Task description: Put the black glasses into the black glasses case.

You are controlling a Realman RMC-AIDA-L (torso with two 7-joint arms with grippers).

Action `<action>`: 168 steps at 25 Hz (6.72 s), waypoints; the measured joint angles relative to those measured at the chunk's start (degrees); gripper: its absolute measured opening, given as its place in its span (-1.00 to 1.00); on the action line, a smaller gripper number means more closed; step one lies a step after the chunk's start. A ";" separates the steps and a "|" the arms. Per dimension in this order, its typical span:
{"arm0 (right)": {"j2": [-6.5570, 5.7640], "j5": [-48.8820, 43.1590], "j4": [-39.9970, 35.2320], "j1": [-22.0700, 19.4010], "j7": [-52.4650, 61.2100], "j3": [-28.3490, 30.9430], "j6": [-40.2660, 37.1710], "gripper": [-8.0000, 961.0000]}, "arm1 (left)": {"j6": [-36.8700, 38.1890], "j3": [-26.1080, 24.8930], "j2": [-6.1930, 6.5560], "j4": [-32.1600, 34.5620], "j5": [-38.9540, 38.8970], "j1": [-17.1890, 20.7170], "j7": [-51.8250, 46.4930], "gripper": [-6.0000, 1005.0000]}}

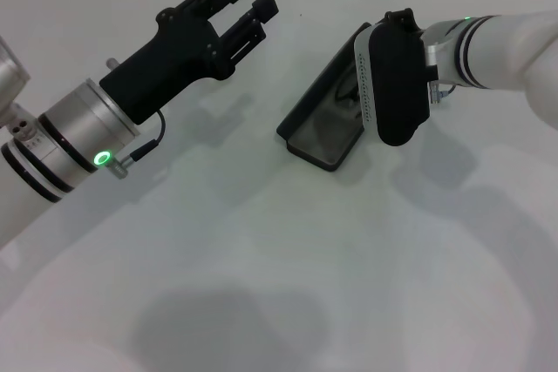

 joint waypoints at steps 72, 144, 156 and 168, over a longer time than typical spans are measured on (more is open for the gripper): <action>-0.39 -0.71 -18.73 -14.35 -0.34 -8.14 5.56 -0.48 | 0.27 -0.21 1.02 -0.17 -0.33 0.18 -0.55 0.12; -0.67 69.18 10.14 -24.63 -58.06 70.52 -59.97 -0.24 | -41.93 22.67 -1.37 4.64 -0.74 -14.56 -9.66 0.14; -2.41 76.19 11.71 -21.22 -63.01 59.52 -67.92 -0.21 | 10.81 23.27 4.79 -0.69 -1.71 -7.56 -5.39 0.18; -0.61 73.30 15.58 -18.43 -67.62 56.80 -68.21 0.74 | 20.73 23.38 3.90 -3.19 -1.13 5.78 5.43 0.74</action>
